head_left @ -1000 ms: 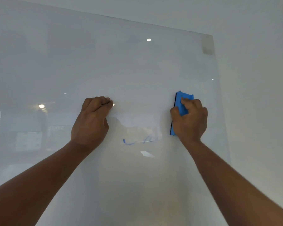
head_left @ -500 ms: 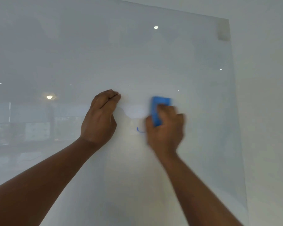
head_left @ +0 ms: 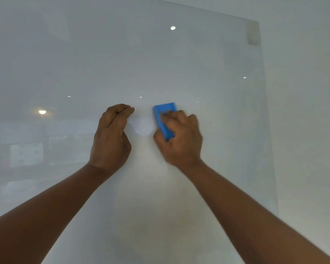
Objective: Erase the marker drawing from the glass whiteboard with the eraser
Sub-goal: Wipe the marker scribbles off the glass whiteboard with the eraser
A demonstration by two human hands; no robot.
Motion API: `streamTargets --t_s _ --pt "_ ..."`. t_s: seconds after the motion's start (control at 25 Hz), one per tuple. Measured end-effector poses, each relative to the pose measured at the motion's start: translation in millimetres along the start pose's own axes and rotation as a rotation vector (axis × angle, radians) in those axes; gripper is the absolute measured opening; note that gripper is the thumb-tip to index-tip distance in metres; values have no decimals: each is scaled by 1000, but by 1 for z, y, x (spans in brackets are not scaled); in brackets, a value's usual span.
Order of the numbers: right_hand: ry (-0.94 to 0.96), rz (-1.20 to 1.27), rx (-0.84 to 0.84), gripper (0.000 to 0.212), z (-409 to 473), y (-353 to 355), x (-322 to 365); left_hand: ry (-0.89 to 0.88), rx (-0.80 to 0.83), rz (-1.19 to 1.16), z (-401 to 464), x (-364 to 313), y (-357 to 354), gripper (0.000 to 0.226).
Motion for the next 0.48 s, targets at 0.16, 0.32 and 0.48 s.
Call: streamTargets --t_s 0.16,0.32,0.48 --pt "-402 -44 -186 36 22 11 -24 55 10 -8 -3 -2 -2 66" --pt "13 -32 -30 37 -31 -3 17 -14 38 33 -7 2 -5 65" --pt "-145 -95 -101 34 -38 42 -56 -6 53 56 -9 -1 -9 67"
Point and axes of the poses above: each hand's wrist, its own z-axis towards the middle knuckle, its own y-axis out of the back of the hand, x = y × z, the point moved 2 cm from there along z, towards the middle knuckle, and after that the axes turned 4 degrees about -x, right-handed, at the moved point
